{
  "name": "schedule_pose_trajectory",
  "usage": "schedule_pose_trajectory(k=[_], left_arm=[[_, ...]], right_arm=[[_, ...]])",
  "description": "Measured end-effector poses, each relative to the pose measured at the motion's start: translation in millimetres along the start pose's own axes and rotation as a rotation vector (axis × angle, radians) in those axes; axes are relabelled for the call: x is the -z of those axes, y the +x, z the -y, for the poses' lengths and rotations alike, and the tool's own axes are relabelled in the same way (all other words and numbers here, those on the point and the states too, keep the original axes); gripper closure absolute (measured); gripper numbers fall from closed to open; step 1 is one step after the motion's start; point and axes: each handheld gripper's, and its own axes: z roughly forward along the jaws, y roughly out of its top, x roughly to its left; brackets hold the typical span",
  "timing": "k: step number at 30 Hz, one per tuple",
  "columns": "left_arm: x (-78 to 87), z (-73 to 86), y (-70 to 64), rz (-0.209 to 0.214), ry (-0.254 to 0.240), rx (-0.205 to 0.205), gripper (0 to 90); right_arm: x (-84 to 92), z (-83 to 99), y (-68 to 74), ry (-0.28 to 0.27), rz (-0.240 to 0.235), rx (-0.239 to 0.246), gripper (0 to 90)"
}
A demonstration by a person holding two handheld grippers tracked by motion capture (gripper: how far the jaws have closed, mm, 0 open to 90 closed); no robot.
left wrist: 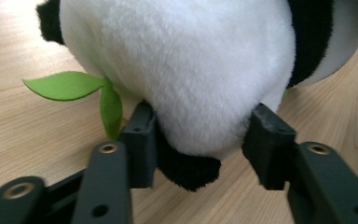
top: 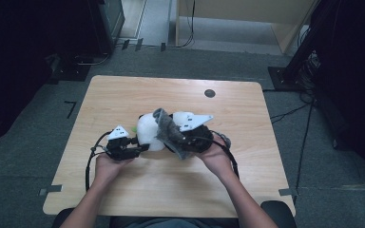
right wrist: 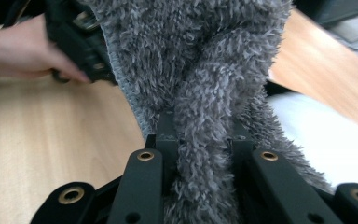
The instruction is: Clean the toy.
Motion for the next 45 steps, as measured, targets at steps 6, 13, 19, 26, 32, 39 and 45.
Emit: schedule_pose_trajectory(k=[6, 13, 19, 26, 32, 39, 45], left_arm=[[2.0, -2.8, -2.9, -0.003, -0.016, 0.013, 59.3], [5.7, -4.9, -4.5, -0.009, -0.045, 0.015, 61.0], [4.5, -4.7, -4.2, -0.011, -0.038, 0.018, 61.3], [4.5, -4.7, -4.3, -0.012, -0.030, 0.012, 61.3], [4.6, -4.5, -3.7, -0.008, -0.027, 0.011, 61.2], [4.7, -4.5, -3.2, -0.008, -0.023, 0.013, 61.1], [4.7, -4.2, -2.5, -0.007, -0.026, 0.012, 61.0]], right_arm=[[-31.2, -6.7, 16.0, 0.043, -0.083, 0.066, 74.2], [-58.1, -8.0, 17.1, 0.083, -0.124, 0.062, 74.1], [-61.9, 1.9, 10.8, 0.121, -0.089, 0.048, 74.1], [-44.2, 11.6, 4.4, 0.108, -0.066, 0.018, 74.0], [-26.4, 22.4, -1.1, 0.105, -0.047, -0.006, 74.0], [-3.6, 38.1, -7.9, 0.119, -0.013, -0.028, 74.0], [18.6, 54.4, -17.4, 0.121, 0.041, -0.056, 73.9]])
